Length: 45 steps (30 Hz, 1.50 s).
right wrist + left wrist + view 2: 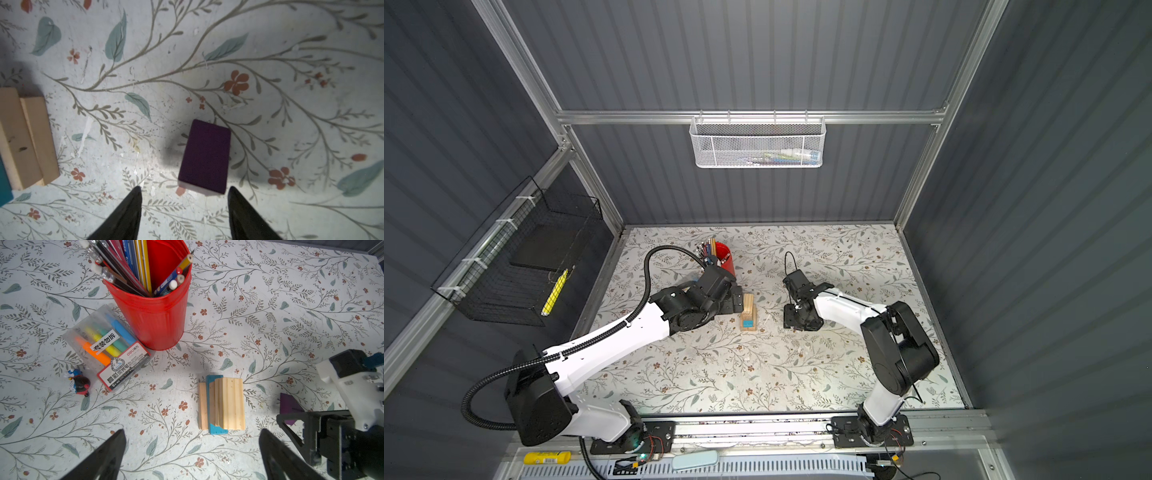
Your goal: Build the wood block tower
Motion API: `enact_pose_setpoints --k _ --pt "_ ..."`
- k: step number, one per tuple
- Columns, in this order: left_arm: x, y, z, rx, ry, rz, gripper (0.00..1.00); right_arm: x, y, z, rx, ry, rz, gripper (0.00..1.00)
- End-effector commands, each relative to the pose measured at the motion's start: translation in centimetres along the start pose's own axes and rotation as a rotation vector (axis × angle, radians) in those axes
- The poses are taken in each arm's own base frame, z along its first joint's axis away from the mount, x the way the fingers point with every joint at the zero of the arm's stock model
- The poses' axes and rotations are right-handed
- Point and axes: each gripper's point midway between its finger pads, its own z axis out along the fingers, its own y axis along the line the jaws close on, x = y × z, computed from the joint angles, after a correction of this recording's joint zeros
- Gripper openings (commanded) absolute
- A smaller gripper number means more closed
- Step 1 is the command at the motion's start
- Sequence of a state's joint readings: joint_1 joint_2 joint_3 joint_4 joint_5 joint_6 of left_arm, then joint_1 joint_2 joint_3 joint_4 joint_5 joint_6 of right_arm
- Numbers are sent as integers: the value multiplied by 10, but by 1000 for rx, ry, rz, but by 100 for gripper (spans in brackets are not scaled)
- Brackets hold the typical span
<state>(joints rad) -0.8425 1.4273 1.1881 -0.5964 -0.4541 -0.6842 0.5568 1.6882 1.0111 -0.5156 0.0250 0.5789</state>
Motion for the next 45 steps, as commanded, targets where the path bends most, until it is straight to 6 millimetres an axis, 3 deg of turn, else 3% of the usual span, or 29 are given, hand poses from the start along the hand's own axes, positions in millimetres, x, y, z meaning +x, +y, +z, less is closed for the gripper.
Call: enact_pose_setpoints --k 1,17,29,38,45 --pt "-8 7 -7 -12 -40 -21 100 -2 -9 -1 100 -14 92 64" --pt "-10 14 -15 -13 -69 -13 100 -17 -12 17 163 -19 119 52" --pt "-9 12 -12 -13 -61 -14 100 -14 -16 26 139 4 54 43" --pt "-11 14 -13 -18 -70 -25 100 -15 -11 15 93 -23 13 28" --pt "-11 20 -16 -34 -88 -38 100 -19 -8 -11 67 -56 -3 22"
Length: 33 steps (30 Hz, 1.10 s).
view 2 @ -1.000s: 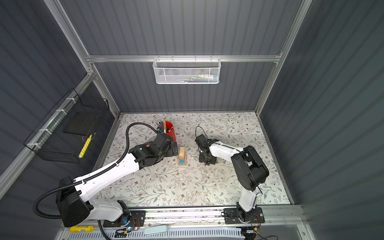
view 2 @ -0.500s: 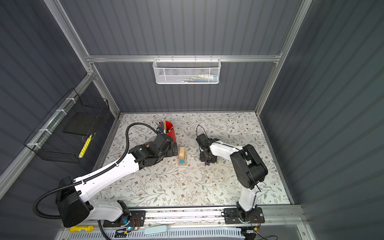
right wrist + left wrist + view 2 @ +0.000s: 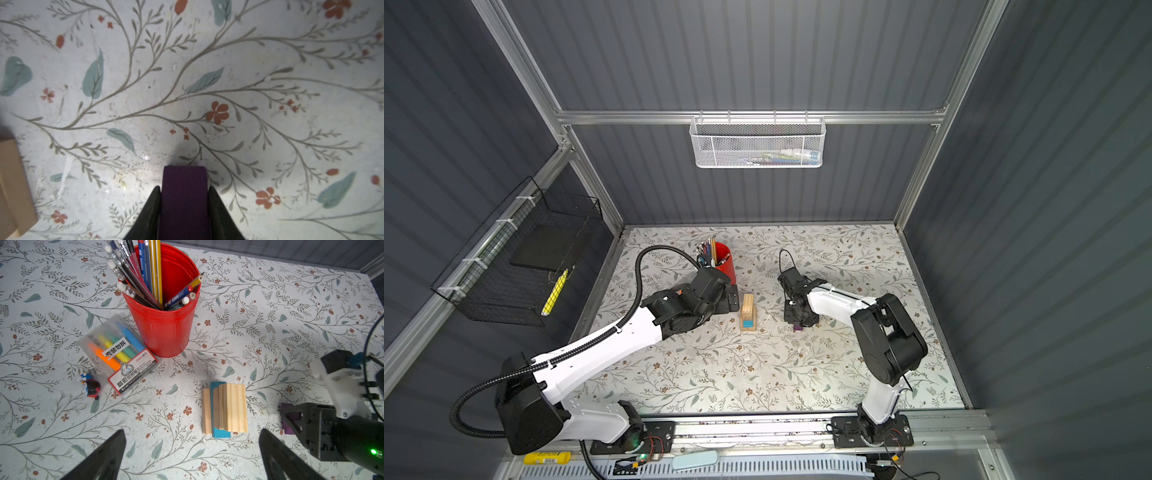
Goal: Build the wood block tower
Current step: 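Grasp the purple block with the right gripper and lift it, then carry the purple block with the right gripper over the block group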
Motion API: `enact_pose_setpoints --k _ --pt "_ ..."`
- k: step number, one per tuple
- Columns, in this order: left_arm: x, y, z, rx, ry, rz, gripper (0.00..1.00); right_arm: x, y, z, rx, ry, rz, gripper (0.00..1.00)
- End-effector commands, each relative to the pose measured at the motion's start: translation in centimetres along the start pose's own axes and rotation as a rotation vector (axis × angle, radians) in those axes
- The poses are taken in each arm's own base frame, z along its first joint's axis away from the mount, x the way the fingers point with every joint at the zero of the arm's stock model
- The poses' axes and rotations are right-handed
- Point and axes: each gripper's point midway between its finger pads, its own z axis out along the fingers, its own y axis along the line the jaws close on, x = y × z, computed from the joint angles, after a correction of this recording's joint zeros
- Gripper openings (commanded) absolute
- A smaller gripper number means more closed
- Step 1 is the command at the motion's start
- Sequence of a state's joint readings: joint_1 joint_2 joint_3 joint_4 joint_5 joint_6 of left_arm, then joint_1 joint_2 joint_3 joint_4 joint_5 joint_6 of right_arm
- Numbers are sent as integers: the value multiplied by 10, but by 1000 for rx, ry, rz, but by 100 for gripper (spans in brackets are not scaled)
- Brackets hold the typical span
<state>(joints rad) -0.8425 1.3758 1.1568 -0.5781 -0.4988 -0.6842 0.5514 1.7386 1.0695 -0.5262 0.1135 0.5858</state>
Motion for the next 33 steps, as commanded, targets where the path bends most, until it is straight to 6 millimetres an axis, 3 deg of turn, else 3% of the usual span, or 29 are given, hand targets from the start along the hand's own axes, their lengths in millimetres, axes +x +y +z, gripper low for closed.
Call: enact_pose_setpoints --k 1,10,18,25,33 --pt "-4 14 -7 -29 -36 -24 100 -1 -2 -19 -15 -11 -13 22" --pt "6 38 -14 -78 -61 -48 100 -4 15 -72 -65 -7 19 22" --pt "19 58 -17 -113 -67 -86 100 -7 56 -108 -76 -18 11 21" --pt "33 72 -16 -148 -53 -97 100 -13 99 -121 -85 -49 -24 19" --pt "41 83 -19 -168 -54 -122 100 -24 134 -115 -70 -72 -52 19"
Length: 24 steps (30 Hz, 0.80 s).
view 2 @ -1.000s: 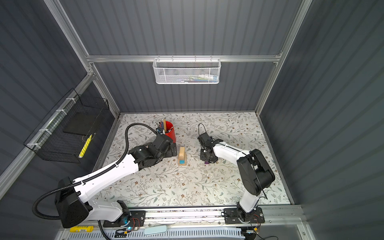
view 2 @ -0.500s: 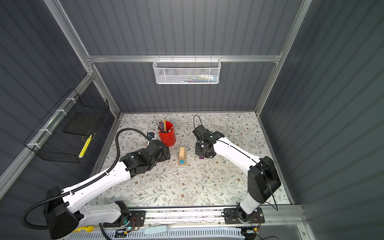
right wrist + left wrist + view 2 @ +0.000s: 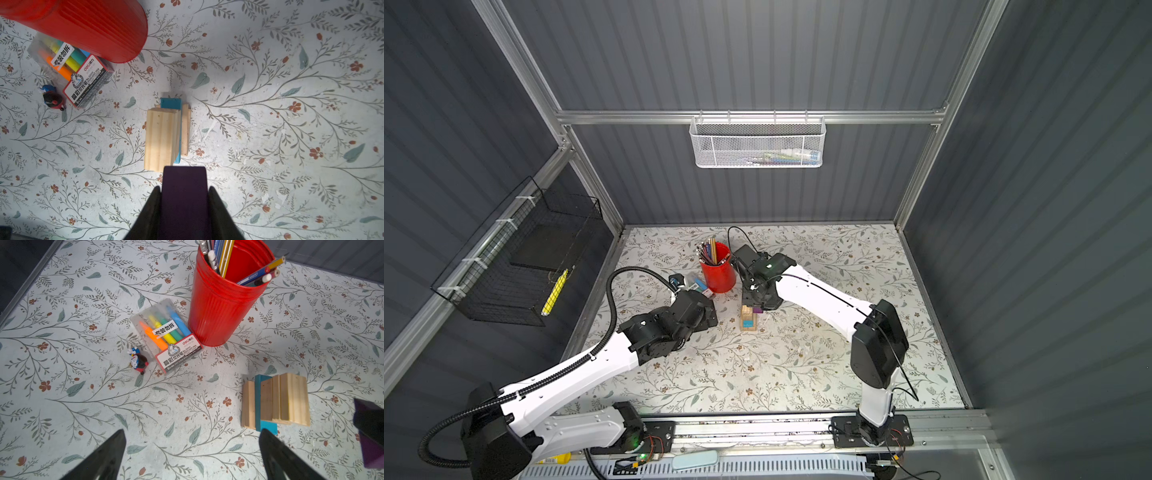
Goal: Build the wood block tower
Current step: 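Carry the purple block with the right gripper over the block group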
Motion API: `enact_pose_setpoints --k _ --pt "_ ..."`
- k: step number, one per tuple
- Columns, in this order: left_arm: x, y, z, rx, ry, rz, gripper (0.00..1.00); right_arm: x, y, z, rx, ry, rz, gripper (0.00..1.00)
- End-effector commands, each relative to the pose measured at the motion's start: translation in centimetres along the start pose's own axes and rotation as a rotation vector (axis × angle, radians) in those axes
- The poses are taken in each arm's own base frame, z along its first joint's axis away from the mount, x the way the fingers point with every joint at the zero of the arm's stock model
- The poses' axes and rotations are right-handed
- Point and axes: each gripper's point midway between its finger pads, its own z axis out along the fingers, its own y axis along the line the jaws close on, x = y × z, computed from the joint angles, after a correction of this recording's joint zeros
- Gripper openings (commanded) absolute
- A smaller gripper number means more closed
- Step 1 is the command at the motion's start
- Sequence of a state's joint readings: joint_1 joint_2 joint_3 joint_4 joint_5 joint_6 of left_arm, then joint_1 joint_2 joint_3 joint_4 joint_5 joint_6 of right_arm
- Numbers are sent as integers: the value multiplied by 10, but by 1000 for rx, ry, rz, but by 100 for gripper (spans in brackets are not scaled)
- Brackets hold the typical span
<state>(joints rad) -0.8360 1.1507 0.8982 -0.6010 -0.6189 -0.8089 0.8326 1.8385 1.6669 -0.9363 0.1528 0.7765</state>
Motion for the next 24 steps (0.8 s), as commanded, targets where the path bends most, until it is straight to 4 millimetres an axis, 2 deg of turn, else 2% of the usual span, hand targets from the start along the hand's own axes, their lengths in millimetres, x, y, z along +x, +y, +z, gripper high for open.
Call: enact_pose_setpoints --k 1,8,24 --pt "1 15 -3 -45 -8 -26 100 -4 0 3 53 -4 5 19" --pt "4 22 -4 -61 -12 -44 100 -8 11 19 71 11 -3 19" --pt "3 26 -6 -71 -21 -50 100 -13 20 35 110 11 -27 22"
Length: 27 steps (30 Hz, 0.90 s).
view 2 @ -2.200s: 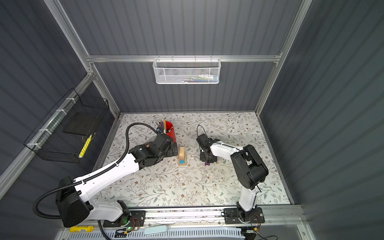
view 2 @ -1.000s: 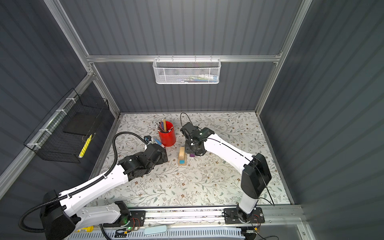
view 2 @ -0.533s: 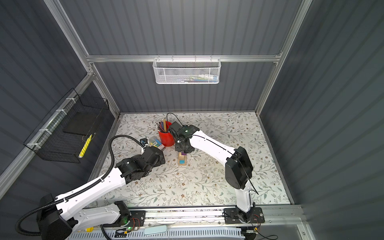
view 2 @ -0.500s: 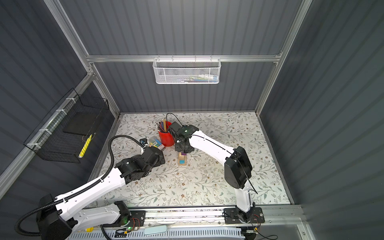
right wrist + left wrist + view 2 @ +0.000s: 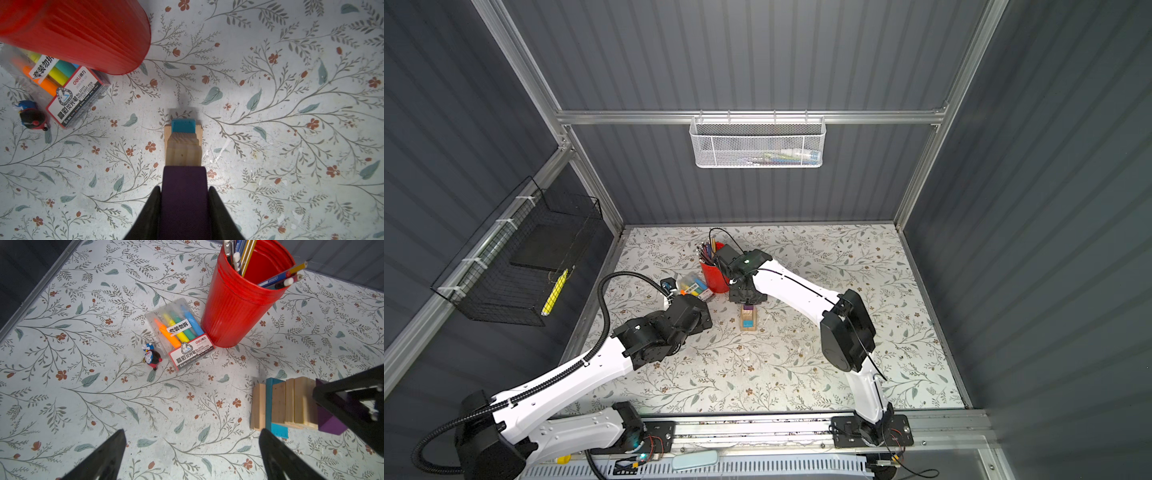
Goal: Build the wood block tower
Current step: 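Carry the purple block with the right gripper over the block group, then lower the purple block onto the group's top and open the right gripper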
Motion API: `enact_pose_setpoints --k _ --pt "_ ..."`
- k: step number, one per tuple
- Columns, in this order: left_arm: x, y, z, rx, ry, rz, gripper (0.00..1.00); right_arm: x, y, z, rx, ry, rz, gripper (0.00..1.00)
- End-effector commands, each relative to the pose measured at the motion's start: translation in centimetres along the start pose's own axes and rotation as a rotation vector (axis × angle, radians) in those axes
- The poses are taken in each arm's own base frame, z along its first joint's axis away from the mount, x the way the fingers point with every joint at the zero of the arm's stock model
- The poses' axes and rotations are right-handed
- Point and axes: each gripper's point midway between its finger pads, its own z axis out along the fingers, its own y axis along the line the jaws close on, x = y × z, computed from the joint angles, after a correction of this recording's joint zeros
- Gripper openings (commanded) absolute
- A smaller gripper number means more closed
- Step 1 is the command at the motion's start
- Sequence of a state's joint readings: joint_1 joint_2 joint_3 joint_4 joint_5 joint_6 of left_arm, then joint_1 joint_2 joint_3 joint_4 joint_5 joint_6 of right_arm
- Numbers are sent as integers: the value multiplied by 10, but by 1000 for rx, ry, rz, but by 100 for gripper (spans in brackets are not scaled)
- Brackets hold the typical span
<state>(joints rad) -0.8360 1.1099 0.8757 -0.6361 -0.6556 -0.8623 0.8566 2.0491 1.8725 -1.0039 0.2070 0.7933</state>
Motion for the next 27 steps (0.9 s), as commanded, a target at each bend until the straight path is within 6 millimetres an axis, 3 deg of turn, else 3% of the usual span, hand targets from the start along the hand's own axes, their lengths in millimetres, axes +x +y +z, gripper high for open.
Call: enact_pose_setpoints --k 1,16,27 --pt "0 11 -1 -35 -6 -6 100 -2 -2 0 31 -2 -10 22" --pt "-2 12 -2 -44 -11 -2 100 0 3 9 28 18 -20 28" --pt "-4 12 -3 -46 -13 1 100 3 7 13 17 37 -21 45"
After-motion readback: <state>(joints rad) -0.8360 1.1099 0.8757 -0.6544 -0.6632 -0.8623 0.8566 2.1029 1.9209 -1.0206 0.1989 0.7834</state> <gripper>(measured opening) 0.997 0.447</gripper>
